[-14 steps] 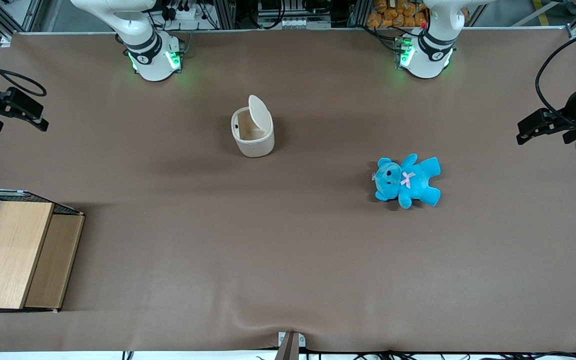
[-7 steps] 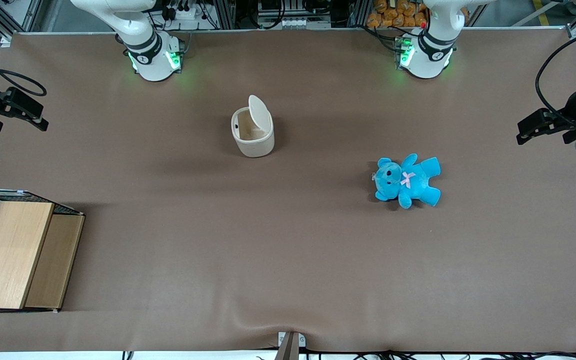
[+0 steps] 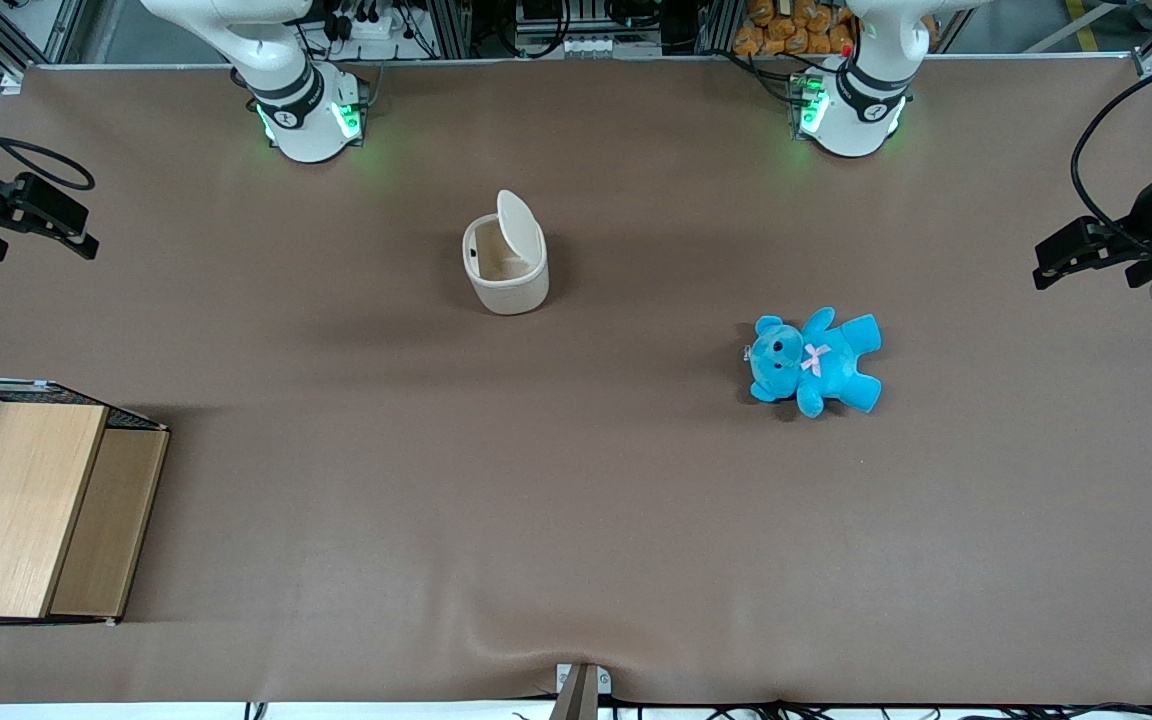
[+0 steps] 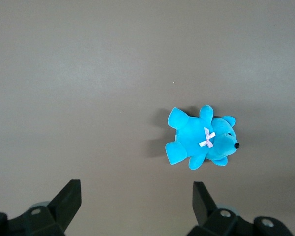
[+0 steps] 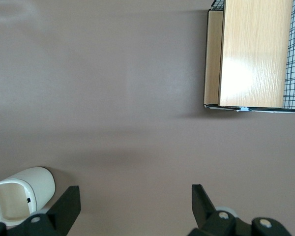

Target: Open trash can with right arm

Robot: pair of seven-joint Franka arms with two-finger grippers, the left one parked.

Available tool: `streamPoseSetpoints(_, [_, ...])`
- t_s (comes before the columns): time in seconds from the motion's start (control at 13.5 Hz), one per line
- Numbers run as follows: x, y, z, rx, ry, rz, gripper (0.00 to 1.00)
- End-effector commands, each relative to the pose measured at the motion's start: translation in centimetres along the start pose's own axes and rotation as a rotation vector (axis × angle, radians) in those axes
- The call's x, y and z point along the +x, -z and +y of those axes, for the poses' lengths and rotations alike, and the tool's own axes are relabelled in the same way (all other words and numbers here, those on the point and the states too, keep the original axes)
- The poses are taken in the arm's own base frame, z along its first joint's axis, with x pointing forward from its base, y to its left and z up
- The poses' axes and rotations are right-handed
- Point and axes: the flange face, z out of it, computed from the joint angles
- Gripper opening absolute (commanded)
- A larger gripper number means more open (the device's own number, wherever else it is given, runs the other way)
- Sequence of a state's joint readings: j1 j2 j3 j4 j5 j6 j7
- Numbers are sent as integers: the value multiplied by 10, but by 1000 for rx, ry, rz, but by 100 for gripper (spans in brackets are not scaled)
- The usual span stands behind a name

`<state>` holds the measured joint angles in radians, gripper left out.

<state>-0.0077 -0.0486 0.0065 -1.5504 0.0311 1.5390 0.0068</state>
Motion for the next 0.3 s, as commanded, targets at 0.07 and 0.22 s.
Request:
streamPoseSetpoints(0.07, [1,2,5,-13,5,-6,100])
streamPoseSetpoints(0.22, [1,1,7,-12,0,-11,100])
